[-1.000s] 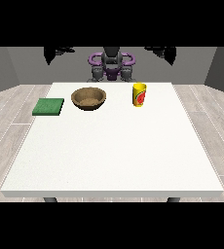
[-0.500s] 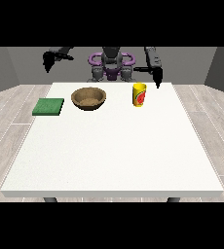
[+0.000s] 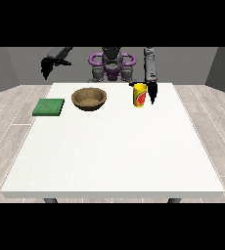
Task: Pick the cup and pour the ball into the bowl, then pick the bowl and place it on the pad
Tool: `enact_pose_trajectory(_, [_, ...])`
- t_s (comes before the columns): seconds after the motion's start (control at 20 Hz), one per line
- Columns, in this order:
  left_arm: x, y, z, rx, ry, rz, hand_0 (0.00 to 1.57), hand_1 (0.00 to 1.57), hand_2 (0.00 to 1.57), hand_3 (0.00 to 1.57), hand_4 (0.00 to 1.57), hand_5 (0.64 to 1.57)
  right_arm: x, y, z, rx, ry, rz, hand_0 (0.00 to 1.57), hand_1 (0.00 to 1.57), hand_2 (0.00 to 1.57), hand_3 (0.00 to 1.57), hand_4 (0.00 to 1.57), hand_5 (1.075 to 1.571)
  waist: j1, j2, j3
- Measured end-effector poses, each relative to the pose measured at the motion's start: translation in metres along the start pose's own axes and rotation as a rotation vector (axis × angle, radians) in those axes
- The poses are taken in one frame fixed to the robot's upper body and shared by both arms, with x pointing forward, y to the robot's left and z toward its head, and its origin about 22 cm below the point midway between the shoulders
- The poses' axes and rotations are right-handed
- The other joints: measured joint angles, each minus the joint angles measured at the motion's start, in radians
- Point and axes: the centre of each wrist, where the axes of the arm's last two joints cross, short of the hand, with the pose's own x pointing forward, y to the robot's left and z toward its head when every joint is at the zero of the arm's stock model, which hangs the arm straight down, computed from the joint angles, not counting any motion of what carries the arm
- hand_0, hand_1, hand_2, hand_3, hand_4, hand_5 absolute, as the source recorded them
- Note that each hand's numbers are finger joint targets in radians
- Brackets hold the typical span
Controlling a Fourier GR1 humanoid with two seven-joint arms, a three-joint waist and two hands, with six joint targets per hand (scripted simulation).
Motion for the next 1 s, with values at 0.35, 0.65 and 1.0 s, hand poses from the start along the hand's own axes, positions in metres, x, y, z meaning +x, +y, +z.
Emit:
enact_pose_trajectory(0.35, [-0.025, -0.001, 0.002, -0.007, -0.014, -0.016, 0.0, 0.0, 0.0, 0.0, 0.0, 1.523, -0.005, -0.006, -0.007, -0.001, -0.024, 0.009, 0.0, 0.0, 0.0, 0.0, 0.0, 1.571, 0.002, 0.027, 0.0003])
enact_pose_trajectory(0.65, [-0.034, -0.002, -0.002, 0.016, -0.023, -0.037, 1.02, 1.02, 1.1, 0.89, 1.47, 0.776, -0.005, -0.004, -0.013, 0.013, -0.026, 0.005, 0.0, 0.0, 0.0, 0.0, 0.0, 1.57, -0.011, 0.033, 0.0063])
enact_pose_trajectory(1.0, [-0.033, 0.002, 0.009, 0.034, -0.122, -0.296, 1.32, 1.32, 1.57, 1.57, 1.48, 1.252, 0.01, -0.026, -0.018, 0.031, -0.054, 0.021, 0.0, 0.0, 0.0, 0.0, 0.0, 1.57, -0.053, 0.05, 0.0239])
